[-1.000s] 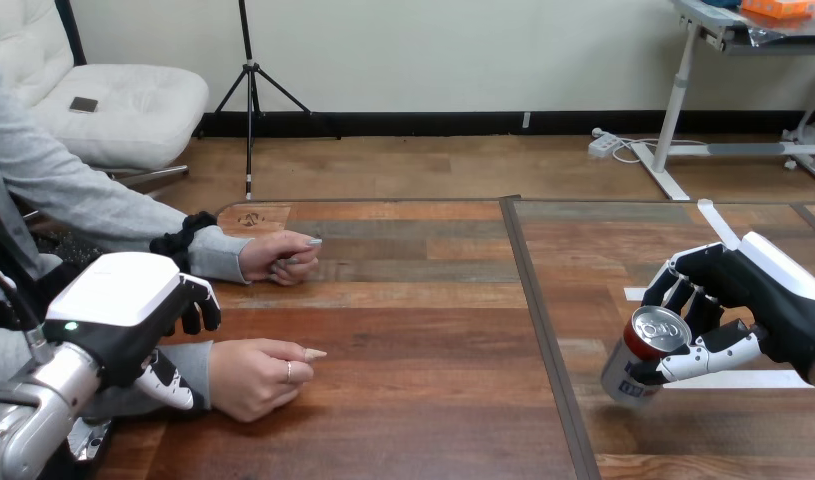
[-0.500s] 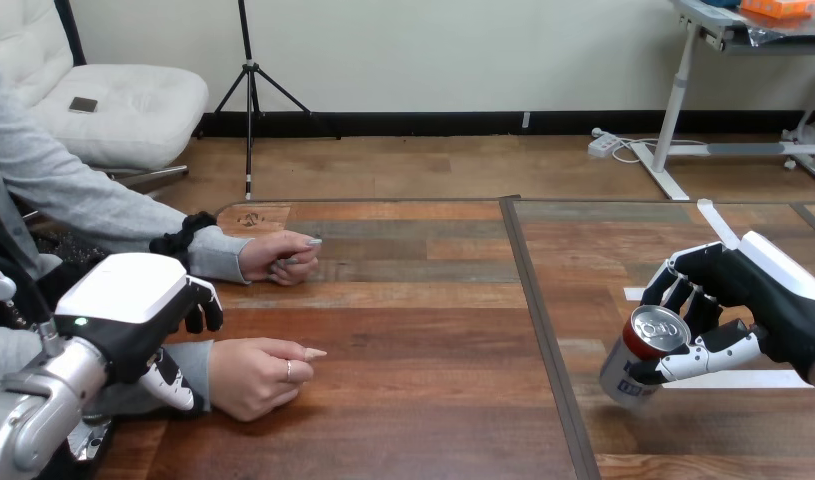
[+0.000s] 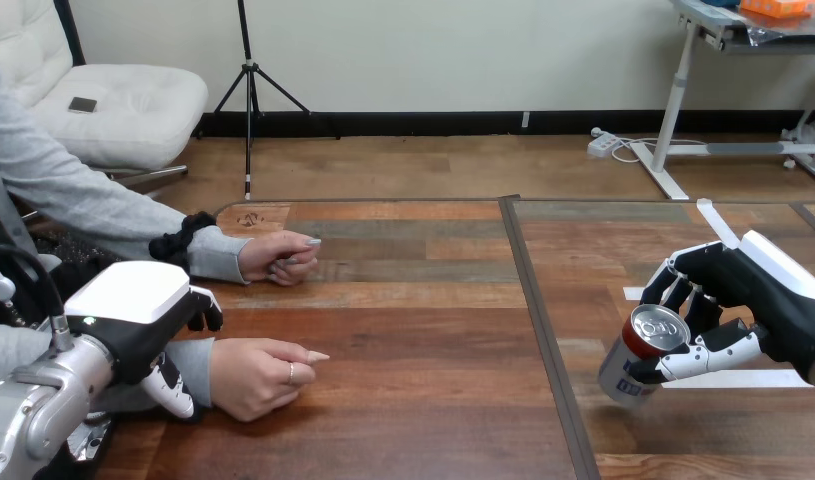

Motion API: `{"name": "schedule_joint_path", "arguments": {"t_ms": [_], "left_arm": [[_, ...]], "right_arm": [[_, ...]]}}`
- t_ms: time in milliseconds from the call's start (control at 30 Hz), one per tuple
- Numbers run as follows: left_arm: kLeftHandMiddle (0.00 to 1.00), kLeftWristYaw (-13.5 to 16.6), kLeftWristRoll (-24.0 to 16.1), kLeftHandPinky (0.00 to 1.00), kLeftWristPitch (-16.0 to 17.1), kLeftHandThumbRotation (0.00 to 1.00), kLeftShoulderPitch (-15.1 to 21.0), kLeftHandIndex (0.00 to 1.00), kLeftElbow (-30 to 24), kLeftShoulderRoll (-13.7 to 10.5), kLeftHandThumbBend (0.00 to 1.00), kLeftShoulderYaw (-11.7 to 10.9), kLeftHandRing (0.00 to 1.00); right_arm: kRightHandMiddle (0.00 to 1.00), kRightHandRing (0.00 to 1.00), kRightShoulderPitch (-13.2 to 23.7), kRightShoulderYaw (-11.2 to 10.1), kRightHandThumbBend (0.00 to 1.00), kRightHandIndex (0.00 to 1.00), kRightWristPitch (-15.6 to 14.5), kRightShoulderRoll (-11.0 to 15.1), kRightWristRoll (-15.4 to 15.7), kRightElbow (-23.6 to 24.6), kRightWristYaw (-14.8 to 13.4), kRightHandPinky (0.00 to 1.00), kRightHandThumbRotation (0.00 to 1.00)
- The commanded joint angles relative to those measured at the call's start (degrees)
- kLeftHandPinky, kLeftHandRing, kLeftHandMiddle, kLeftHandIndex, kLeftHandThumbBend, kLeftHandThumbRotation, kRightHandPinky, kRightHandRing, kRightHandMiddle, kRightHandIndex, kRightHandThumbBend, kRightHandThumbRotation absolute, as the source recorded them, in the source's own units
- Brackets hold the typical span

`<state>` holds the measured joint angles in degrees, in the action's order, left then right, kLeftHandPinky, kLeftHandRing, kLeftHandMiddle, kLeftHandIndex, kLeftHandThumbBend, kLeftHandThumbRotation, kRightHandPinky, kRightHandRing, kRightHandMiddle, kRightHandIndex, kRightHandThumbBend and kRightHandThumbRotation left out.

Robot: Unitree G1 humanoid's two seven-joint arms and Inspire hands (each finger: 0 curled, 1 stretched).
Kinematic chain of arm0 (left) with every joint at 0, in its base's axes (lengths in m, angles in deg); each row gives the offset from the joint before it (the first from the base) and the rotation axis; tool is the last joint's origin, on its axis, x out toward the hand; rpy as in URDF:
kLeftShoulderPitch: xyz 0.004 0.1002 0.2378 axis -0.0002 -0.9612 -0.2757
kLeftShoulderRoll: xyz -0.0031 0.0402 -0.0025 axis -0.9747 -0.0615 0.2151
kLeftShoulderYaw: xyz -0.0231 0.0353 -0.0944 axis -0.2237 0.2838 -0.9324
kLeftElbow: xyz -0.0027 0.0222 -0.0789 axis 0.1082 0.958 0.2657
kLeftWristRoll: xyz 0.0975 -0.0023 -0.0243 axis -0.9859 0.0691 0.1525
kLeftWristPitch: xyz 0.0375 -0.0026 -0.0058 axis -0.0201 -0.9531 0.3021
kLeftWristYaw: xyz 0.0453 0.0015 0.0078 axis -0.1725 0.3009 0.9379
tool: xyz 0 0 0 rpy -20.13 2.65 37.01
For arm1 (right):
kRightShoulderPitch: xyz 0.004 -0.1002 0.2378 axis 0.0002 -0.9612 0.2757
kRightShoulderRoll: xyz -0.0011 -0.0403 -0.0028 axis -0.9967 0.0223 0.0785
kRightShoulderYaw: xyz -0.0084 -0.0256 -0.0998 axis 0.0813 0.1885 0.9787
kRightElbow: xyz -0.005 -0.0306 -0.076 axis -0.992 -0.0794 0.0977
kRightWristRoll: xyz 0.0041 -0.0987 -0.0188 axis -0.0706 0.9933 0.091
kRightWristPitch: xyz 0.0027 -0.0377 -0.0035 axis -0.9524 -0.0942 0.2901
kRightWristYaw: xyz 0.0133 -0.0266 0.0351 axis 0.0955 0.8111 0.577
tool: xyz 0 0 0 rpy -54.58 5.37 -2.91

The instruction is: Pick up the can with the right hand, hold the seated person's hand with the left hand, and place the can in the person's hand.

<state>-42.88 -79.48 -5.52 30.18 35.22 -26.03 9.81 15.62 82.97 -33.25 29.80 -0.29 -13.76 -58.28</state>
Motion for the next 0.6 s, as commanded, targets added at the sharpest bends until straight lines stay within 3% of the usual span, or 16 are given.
{"name": "schedule_joint_path", "arguments": {"t_ms": [0,333,567], "left_arm": [[0.73,-1.5,0.8,0.66,-0.1,0.11,4.9,0.71,1.0,0.2,0.95,0.6,0.71],[0.72,-7.1,2.1,0.63,-1.9,0.11,6.2,0.71,1.1,0.5,0.94,0.7,0.69],[0.72,-8.7,1.8,0.62,-3.1,0.12,6.4,0.71,0.6,0.6,0.94,1.0,0.69]], "right_arm": [[0.34,0.28,5.5,-2.8,0.85,0.41,1.6,0.9,-2.1,2.0,-0.7,0.25,0.0],[0.35,0.29,5.5,-2.9,0.85,0.41,1.8,0.7,-2.0,2.2,-0.8,0.26,0.0],[0.35,0.29,5.5,-2.9,0.85,0.41,1.9,0.7,-2.0,2.2,-0.7,0.27,0.0]]}}
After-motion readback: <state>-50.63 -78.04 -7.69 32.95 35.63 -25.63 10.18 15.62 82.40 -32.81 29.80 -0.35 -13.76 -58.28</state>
